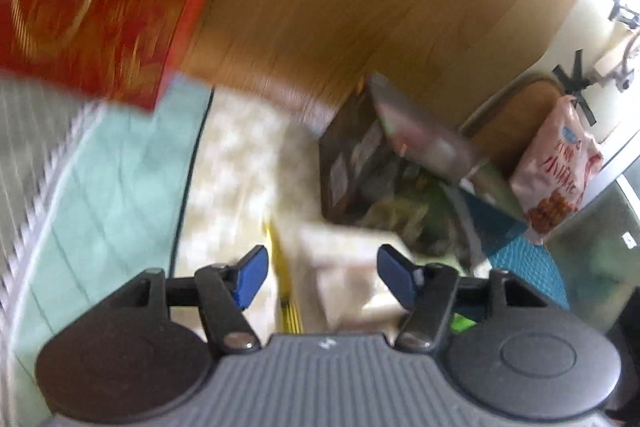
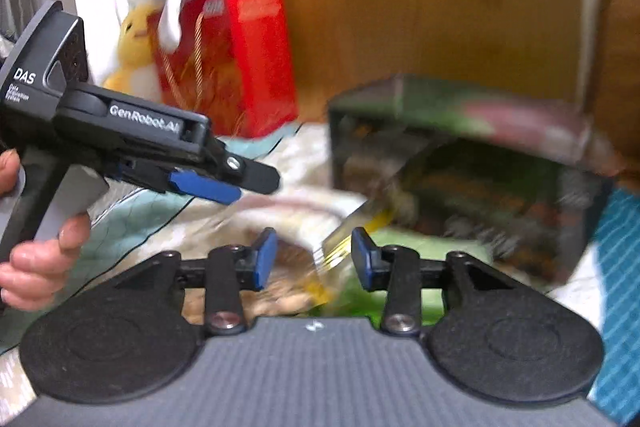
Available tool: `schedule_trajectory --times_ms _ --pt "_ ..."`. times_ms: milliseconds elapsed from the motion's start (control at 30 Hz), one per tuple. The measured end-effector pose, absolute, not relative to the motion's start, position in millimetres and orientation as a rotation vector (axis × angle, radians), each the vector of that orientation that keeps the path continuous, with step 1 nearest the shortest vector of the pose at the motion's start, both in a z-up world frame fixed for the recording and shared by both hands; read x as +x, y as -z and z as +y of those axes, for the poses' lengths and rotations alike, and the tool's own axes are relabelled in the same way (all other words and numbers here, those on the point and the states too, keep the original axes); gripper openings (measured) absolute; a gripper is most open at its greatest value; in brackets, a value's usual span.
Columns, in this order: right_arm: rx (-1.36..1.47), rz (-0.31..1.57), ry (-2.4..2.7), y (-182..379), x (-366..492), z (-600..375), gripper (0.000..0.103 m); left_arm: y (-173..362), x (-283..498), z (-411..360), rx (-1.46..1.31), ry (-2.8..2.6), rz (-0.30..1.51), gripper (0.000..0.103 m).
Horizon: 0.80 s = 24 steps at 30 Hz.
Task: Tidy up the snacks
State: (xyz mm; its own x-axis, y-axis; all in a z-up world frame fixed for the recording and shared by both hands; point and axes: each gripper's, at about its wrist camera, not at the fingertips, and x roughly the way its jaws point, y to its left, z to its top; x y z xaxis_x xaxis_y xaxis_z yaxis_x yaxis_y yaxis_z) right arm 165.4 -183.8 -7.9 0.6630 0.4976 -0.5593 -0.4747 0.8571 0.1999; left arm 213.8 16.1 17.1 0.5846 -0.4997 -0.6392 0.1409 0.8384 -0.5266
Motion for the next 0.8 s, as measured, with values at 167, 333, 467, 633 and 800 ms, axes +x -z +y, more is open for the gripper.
schedule_trajectory --times_ms 167,333,467,633,800 --pt "0.036 0.611 -0.54 -2 140 -164 0.039 -21 189 20 -0.491 0.4 0.84 0.051" --pt "-0.059 0.515 -0.576 -13 86 -148 0.037 -35 144 38 -0.502 0.405 0.791 0.051" --pt "-0.122 0.5 -0.63 -12 52 -143 0.037 -38 96 52 -0.484 0.419 0.768 0.05" --pt "-0.099 0.552 -0.643 -1 15 -156 0.037 -24 53 43 -0.449 0.466 0.821 0.051" --pt "-0.043 0.599 -0.592 8 -24 -179 0.039 -15 21 18 -0.379 0.53 0.84 0.051"
